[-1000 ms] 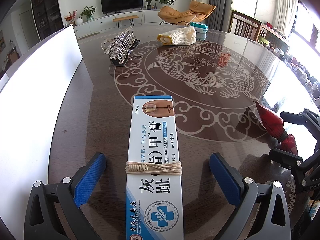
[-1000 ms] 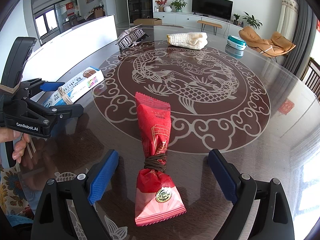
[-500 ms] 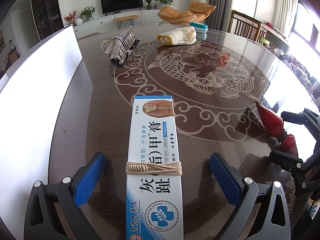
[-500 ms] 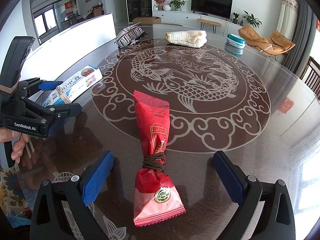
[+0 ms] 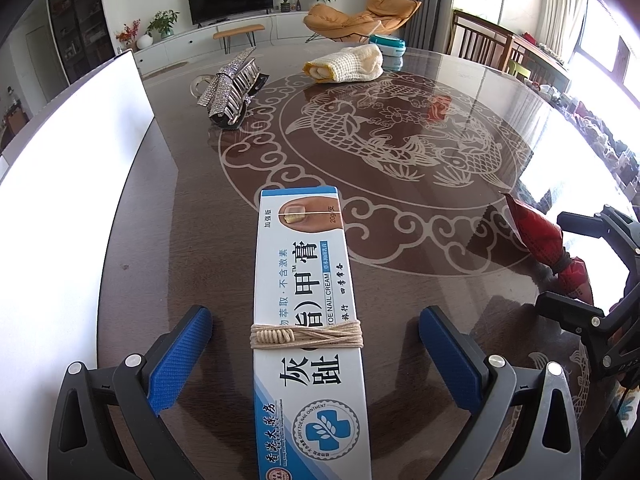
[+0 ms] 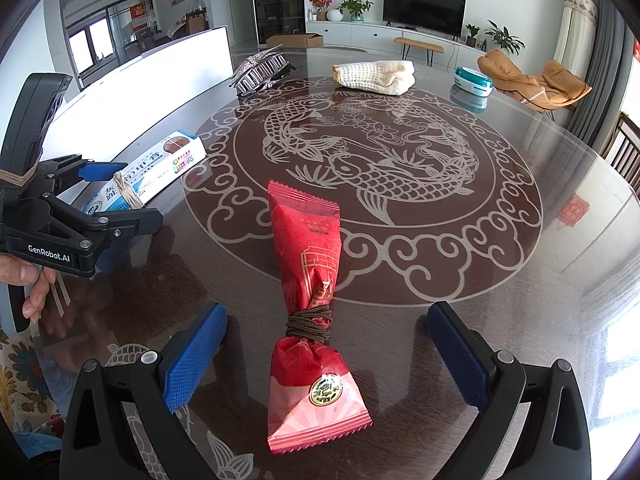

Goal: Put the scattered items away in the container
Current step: 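Lift red candy with right gripper while left tool holds blue box, then carry blue box in left tool while right tool carries red candy to white box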

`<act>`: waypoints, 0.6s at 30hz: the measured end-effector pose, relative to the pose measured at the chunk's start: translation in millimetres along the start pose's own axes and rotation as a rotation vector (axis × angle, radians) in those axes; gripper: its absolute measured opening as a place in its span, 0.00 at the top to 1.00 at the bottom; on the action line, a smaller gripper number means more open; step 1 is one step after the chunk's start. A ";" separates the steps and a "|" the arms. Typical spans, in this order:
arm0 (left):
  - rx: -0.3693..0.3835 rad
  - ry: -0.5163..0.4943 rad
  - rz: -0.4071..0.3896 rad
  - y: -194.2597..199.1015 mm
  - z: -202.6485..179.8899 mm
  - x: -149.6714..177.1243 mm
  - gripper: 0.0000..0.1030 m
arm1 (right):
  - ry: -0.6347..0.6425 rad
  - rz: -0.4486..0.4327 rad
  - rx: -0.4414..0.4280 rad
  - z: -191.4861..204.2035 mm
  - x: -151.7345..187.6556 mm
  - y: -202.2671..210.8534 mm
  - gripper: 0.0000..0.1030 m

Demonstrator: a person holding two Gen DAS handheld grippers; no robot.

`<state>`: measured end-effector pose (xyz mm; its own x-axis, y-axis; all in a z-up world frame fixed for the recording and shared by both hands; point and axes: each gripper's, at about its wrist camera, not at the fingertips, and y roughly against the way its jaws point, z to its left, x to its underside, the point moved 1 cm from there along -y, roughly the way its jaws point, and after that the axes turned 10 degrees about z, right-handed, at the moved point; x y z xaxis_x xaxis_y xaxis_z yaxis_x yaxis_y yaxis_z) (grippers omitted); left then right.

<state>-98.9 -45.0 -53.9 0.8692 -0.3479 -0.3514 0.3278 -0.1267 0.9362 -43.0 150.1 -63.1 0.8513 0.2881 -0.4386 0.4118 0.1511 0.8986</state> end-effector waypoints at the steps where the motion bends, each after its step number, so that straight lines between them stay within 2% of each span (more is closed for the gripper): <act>1: 0.006 -0.018 0.029 -0.2 -0.3 -2.7 0.00 | -0.002 -0.004 -0.016 -1.9 -0.2 0.7 0.01; 4: 0.007 -0.054 0.075 -1.1 -3.0 -8.3 0.02 | -0.004 0.043 -0.072 -11.9 -9.7 0.7 0.03; 5: 0.012 -0.066 0.074 0.2 -4.9 -9.4 0.06 | -0.004 0.063 -0.084 -15.2 -15.5 1.6 0.03; 7: 0.020 -0.073 0.064 5.4 -8.6 -11.4 0.35 | 0.017 0.081 -0.111 -18.8 -27.8 8.1 0.10; 8: 0.018 -0.070 0.060 7.3 -9.5 -12.6 0.41 | 0.036 0.104 -0.130 -18.4 -33.6 9.1 0.14; 9: 0.019 -0.066 0.057 8.7 -9.8 -13.4 0.55 | 0.056 0.144 -0.148 -17.0 -38.1 7.0 0.25; 10: 0.020 -0.060 0.055 9.5 -9.7 -13.6 0.59 | 0.075 0.189 -0.161 -14.5 -40.6 3.1 0.38; 12: 0.028 -0.045 0.055 10.0 -8.6 -11.5 0.59 | 0.117 0.251 -0.143 -7.8 -40.6 -4.4 0.43; 14: 0.037 -0.031 0.044 13.3 -7.4 -6.4 0.59 | 0.164 0.263 -0.095 0.5 -38.5 -5.0 0.53; 15: 0.041 -0.023 0.037 16.0 -7.0 -3.9 0.59 | 0.177 0.266 -0.082 3.3 -37.5 -3.9 0.80; 18: 0.049 -0.013 0.004 29.2 -5.6 2.1 0.59 | 0.176 0.266 -0.068 6.4 -34.8 2.9 0.84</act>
<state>-85.5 -44.3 -27.4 0.8653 -0.3608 -0.3481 0.3058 -0.1703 0.9367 -69.4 134.4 -45.1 0.8543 0.4842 -0.1887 0.1549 0.1094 0.9819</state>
